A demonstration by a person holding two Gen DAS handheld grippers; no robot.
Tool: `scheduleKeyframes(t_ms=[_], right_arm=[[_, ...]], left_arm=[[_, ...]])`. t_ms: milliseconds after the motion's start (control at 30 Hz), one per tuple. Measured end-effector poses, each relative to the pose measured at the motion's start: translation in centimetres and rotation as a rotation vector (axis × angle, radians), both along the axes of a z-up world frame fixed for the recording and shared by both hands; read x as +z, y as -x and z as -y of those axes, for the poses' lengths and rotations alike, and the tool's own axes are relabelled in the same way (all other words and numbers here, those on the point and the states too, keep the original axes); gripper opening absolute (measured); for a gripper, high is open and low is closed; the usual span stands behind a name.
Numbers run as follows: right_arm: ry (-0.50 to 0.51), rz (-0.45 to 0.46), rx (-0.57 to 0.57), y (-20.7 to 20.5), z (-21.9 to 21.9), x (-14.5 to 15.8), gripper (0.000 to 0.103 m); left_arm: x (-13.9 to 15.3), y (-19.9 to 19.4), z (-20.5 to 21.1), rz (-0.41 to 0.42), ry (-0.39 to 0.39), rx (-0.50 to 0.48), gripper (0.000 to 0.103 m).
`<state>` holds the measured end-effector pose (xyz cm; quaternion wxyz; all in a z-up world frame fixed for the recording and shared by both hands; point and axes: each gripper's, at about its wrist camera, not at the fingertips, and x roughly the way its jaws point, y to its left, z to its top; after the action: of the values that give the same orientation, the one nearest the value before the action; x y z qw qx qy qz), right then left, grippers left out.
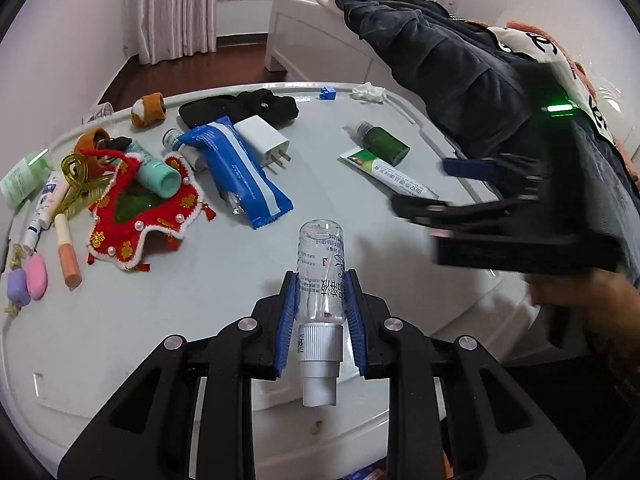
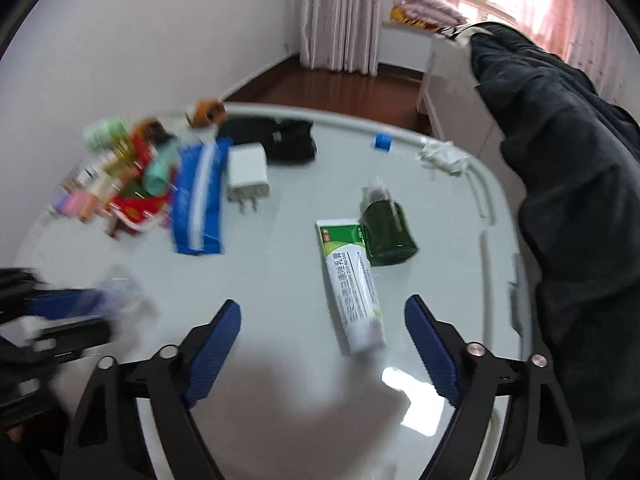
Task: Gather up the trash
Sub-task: 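Grasp the white toothpaste tube with the right tool, then carry the spray bottle and toothpaste over the orange bin and open both tools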
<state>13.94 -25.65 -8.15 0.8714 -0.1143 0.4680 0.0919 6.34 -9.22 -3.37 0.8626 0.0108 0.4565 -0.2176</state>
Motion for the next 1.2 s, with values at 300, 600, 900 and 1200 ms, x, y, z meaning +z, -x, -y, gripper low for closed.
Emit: scheduleKeyframes(t_ms=[300, 600, 900, 1200], right_arm=[[-0.11, -0.094, -0.073, -2.9, 0.7, -1.7, 0.029], [-0.221, -0.093, -0.035, 0.9, -0.4, 1.2, 0.028], [-0.331, -0.141, 0.113, 14.0, -3.1, 3.5, 0.019], [-0.331, -0.347, 0.182, 22.9, -6.2, -2.7, 0.018]], left_arm=[[-0.1, 0.1, -1.3, -0.029, 0.029, -0.003, 0.024], [0.2, 0.7, -1.8, -0.042, 0.034, -0.006, 0.024], [0.8, 8.5, -4.1, -0.119, 0.042, -0.04, 0.024], [-2.0, 16.3, -6.6, -0.252, 0.012, -0.005, 0.024]])
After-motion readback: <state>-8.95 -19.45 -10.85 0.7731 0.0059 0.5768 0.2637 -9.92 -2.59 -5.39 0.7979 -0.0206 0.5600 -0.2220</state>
